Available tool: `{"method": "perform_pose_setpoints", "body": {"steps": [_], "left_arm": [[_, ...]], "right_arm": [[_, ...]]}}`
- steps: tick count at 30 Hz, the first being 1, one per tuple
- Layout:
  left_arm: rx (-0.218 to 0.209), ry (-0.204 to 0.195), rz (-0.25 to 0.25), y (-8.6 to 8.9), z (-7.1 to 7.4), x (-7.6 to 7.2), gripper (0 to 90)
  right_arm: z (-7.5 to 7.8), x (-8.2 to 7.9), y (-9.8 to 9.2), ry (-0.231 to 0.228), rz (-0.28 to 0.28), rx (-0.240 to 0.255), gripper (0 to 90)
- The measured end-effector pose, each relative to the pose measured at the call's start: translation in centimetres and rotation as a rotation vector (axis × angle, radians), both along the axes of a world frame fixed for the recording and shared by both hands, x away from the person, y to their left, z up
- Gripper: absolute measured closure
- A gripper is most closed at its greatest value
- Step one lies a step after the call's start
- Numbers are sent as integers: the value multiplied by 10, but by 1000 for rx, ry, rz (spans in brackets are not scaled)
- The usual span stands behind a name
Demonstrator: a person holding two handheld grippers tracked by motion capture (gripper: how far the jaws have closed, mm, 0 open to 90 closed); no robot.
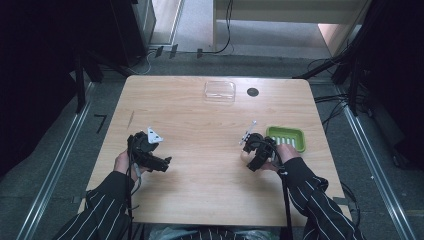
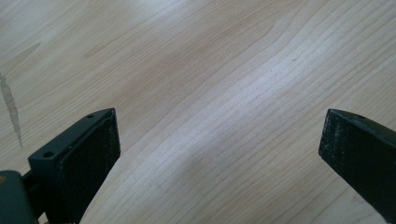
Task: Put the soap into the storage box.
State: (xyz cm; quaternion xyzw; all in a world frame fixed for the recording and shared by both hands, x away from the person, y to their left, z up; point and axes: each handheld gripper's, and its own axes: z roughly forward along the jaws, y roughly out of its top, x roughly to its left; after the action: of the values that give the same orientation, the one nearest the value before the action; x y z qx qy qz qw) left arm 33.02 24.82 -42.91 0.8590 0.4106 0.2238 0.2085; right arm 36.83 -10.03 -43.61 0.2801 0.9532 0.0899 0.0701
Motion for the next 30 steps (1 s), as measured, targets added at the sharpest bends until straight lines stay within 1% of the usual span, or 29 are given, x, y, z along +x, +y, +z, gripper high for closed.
{"method": "perform_pose_setpoints", "body": {"steps": [6, 7, 14, 23, 25, 30], "left_arm": [[-1, 1, 0, 0, 0, 0, 0], [-1, 1, 0, 0, 0, 0, 0], [0, 1, 0, 0, 0, 0, 0], [0, 0, 1, 0, 0, 0, 0], [0, 0, 1, 0, 0, 0, 0], [0, -1, 1, 0, 0, 0, 0]], "right_arm": [[2, 1, -6, -6, -11, 7, 335], [3, 1, -7, -5, -20, 6, 335], [4, 1, -12, -5, -23, 9, 335], [8, 1, -19, -7, -43, 12, 335], [8, 1, -20, -9, -39, 13, 335], [11, 0, -24, -9, -58, 18, 335]]}}
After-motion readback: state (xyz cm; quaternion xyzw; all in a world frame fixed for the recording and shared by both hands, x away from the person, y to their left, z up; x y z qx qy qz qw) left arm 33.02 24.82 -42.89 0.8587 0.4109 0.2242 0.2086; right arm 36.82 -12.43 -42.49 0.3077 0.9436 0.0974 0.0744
